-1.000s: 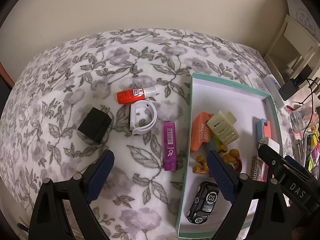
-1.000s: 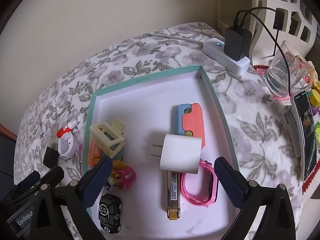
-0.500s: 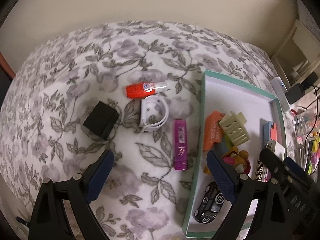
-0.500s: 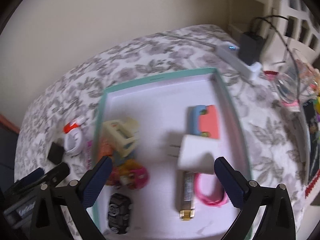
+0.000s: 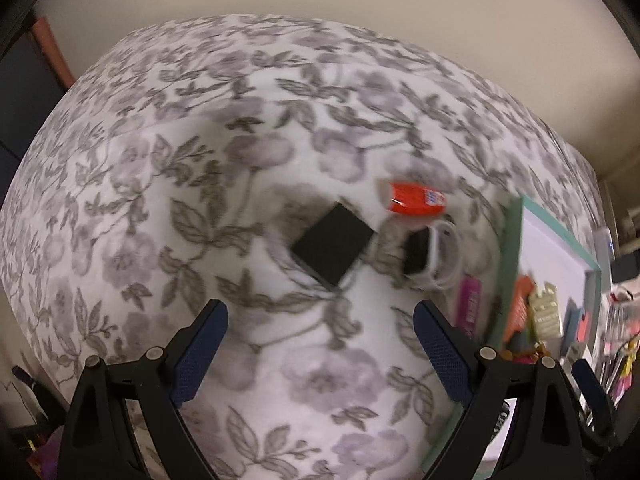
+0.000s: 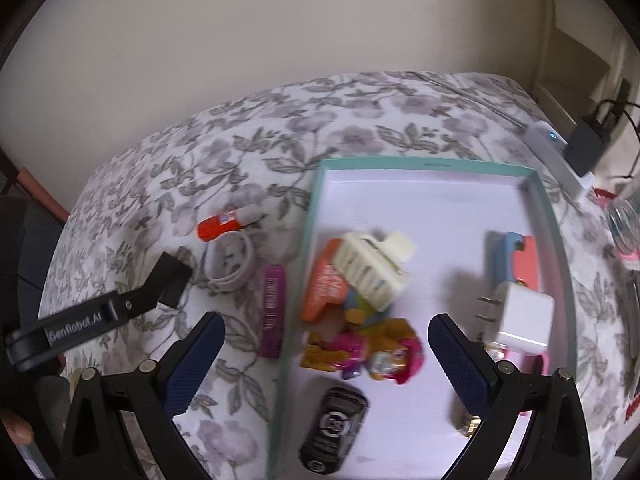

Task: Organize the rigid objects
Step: 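Withdraw both grippers from the tray back toward the remaining items, then grasp black plug adapter with left gripper while right gripper grasps purple lighter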

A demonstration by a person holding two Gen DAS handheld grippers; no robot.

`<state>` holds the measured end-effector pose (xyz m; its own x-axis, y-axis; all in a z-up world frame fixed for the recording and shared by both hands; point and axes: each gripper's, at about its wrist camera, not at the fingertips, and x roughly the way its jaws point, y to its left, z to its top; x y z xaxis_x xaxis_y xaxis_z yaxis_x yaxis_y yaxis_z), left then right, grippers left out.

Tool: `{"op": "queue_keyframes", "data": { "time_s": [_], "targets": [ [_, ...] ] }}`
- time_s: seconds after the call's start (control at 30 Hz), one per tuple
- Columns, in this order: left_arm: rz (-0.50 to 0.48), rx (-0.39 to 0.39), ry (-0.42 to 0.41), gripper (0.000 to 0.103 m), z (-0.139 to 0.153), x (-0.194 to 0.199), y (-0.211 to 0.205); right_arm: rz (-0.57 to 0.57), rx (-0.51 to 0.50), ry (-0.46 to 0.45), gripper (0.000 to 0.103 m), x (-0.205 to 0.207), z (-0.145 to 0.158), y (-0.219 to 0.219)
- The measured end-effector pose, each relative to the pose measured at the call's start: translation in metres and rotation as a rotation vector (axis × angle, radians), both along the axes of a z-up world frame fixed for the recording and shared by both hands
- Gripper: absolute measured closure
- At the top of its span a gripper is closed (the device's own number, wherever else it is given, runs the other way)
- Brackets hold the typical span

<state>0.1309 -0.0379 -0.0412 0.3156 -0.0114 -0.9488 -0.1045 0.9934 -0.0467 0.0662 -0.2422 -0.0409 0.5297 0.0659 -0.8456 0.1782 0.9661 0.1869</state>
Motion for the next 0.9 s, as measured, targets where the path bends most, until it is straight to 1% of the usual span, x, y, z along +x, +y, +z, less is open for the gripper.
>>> {"op": "queue_keyframes", "data": {
  "time_s": [0.1,0.23,0.33,0.4,0.63,0.7,0.8,0.9],
  "targets": [
    [0.025,0.0,-0.001,0.009,0.0,0.003,0.012,-0.003,-0.014,0.0,0.0,0.004,0.0,0.005],
    [0.047,-0.005,0.003,0.009,-0.003,0.006,0.025,-0.01,0.005,0.009,0.001,0.01,-0.004,0.008],
    [0.074,-0.019,-0.016,0.009,-0.003,0.007,0.035,0.004,-0.001,0.005,0.002,0.014,-0.006,0.015],
    [0.085,-0.025,-0.019,0.009,-0.003,0.01,0.039,0.023,-0.01,0.005,0.01,0.017,-0.007,0.021],
    [0.086,-0.082,0.007,0.009,-0.008,0.021,0.048,0.091,-0.029,0.014,0.025,0.028,-0.013,0.041],
    [0.077,-0.081,0.016,0.009,-0.01,0.024,0.047,0.106,-0.029,0.02,0.039,0.031,-0.015,0.045],
    [0.054,-0.058,0.017,0.009,-0.013,0.028,0.043,0.125,-0.03,0.031,0.045,0.034,-0.019,0.049],
    [0.023,-0.035,0.017,0.009,-0.015,0.031,0.039,0.132,-0.035,0.041,0.047,0.037,-0.023,0.051]
  ]
}}
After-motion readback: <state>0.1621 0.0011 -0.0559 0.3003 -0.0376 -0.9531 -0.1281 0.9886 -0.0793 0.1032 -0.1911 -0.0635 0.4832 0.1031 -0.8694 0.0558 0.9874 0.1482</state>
